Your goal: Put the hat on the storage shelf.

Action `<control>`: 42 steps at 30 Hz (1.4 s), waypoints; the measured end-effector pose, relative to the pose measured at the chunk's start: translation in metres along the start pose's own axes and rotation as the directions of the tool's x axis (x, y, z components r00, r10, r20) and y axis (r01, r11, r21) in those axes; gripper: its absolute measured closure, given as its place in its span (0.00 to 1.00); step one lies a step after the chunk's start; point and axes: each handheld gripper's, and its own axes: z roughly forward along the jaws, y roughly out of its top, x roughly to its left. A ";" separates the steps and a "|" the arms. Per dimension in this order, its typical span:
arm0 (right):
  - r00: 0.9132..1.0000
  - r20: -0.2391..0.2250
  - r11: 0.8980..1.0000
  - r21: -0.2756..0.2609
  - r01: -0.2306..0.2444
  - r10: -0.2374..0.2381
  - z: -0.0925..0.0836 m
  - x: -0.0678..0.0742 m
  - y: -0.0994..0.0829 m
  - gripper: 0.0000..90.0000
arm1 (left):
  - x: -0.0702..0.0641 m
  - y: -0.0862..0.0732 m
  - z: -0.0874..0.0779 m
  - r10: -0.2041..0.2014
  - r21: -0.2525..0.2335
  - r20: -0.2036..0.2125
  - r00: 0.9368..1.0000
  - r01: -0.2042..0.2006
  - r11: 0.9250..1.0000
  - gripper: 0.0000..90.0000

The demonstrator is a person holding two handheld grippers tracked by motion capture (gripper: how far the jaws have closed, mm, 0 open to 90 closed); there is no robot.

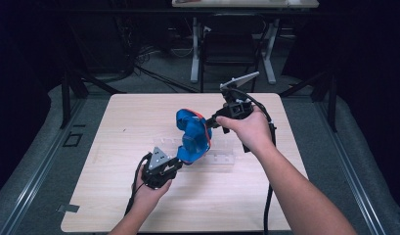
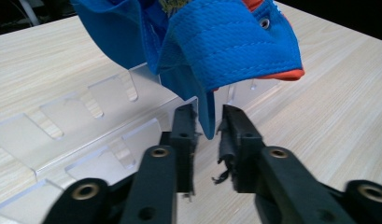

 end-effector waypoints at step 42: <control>0.981 0.185 0.998 -0.003 0.062 -0.061 -0.008 -0.034 -0.076 0.68 | 0.043 -0.053 -0.061 -0.111 0.060 -0.086 0.990 0.116 0.991 0.53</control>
